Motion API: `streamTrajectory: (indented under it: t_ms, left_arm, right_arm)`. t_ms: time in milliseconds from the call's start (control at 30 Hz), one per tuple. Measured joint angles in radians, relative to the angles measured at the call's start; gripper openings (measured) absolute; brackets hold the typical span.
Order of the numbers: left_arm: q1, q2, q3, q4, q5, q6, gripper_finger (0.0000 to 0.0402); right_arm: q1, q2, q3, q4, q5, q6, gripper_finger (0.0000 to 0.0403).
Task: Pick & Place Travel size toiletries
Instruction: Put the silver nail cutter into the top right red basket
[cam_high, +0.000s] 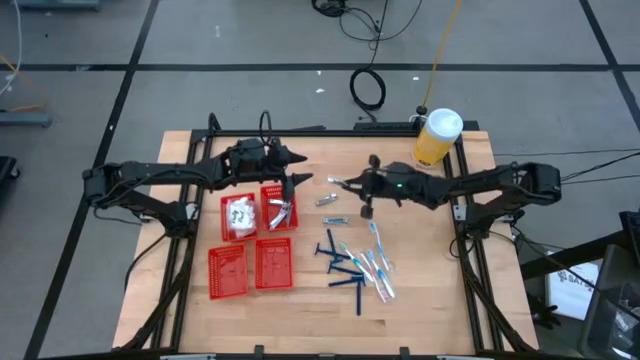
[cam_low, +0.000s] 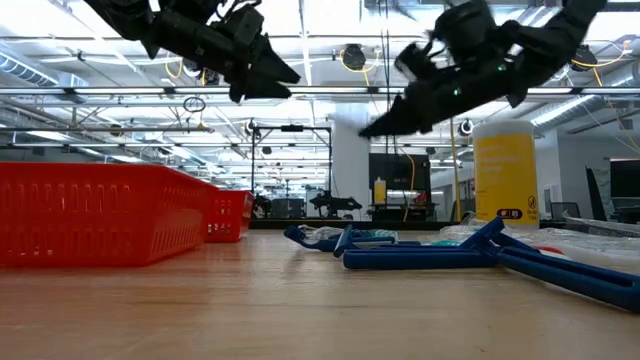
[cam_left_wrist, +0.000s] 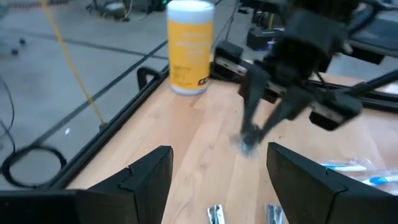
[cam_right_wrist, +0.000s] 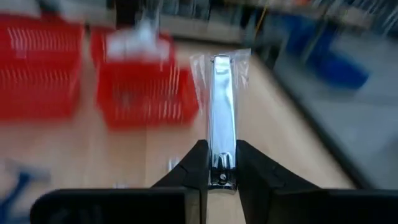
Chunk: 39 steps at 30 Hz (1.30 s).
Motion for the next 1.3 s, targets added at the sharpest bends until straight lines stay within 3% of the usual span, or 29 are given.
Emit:
streamTrajectory:
  t_ms: [133, 300, 467, 667, 1133, 1300]
  left_arm:
    - [-0.034, 0.022, 0.001, 0.073, 0.001, 0.041, 0.0255]
    - [-0.081, 0.111, 0.0, 0.267, 0.003, 0.065, 0.0255]
    - [-0.123, 0.212, 0.003, 0.5, 0.004, 0.114, 0.0255]
    - [-0.149, 0.273, 0.008, 0.621, 0.062, 0.14, 0.0255]
    - [-0.149, 0.322, 0.008, 0.727, 0.086, 0.108, 0.0255]
    - [-0.153, 0.33, 0.05, 0.675, 0.16, 0.077, 0.0255]
  right_arm:
    - [-0.021, 0.01, -0.095, 0.342, -0.008, 0.091, 0.0044]
    - [-0.006, 0.052, -0.14, 0.572, -0.159, 0.161, 0.0044]
    - [0.017, 0.058, -0.139, 0.58, -0.18, 0.147, 0.0044]
    - [0.025, 0.057, -0.139, 0.593, -0.182, 0.15, 0.0044]
    - [0.073, 0.057, -0.128, 0.643, -0.185, 0.148, 0.0044]
    - [0.082, 0.057, -0.113, 0.619, -0.185, 0.137, 0.0044]
